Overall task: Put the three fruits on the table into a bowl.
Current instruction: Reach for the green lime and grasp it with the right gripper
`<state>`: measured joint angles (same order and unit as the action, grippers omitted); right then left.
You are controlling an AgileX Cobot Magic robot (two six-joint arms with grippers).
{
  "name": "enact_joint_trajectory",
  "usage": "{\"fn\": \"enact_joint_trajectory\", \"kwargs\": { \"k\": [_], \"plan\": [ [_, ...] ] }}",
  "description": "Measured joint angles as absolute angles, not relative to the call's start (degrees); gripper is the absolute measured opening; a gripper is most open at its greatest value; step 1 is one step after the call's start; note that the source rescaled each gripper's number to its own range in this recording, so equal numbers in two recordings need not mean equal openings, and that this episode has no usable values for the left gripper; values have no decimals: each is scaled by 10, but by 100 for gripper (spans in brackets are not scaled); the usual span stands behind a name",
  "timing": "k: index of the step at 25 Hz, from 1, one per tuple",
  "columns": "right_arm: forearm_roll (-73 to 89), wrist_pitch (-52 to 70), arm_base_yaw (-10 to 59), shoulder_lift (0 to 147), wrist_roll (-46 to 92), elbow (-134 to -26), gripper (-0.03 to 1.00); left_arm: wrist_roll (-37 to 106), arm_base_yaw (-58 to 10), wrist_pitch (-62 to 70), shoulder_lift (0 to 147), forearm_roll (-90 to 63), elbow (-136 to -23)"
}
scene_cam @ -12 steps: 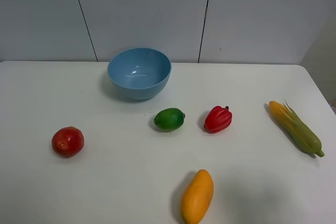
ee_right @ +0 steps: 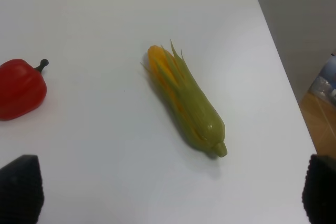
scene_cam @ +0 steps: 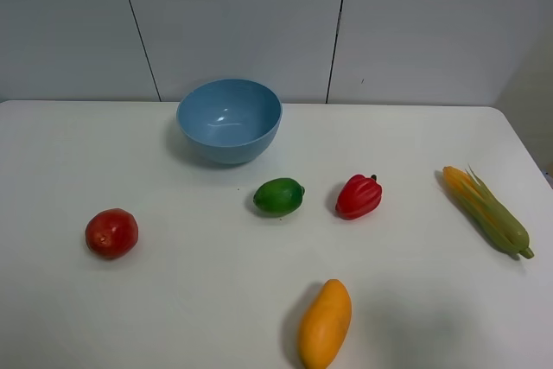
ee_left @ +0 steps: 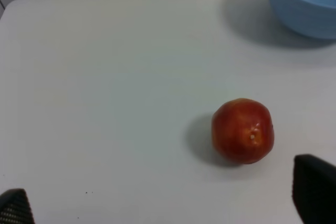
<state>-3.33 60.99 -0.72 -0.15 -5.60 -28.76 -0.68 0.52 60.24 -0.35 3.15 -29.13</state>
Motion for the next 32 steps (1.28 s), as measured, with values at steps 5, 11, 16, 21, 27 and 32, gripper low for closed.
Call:
{"fn": "enact_joint_trajectory", "kwargs": {
  "k": [5, 11, 16, 21, 27, 32],
  "plan": [
    [-33, 610, -7, -1, -56, -288, 100, -7, 5, 602, -4, 31, -291],
    [-74, 589, 43, 130, -58, -373, 100, -7, 5, 602, -4, 32, -291],
    [-40, 559, 129, 379, -29, -529, 100, -7, 5, 602, -4, 32, -291],
    [22, 558, 218, 638, 74, -686, 100, -7, 5, 602, -4, 32, -291],
    [59, 573, 289, 893, 199, -815, 100, -7, 5, 602, -4, 32, -291],
    [67, 580, 314, 1057, 263, -864, 100, -7, 5, 602, -4, 32, -291]
  ]
}}
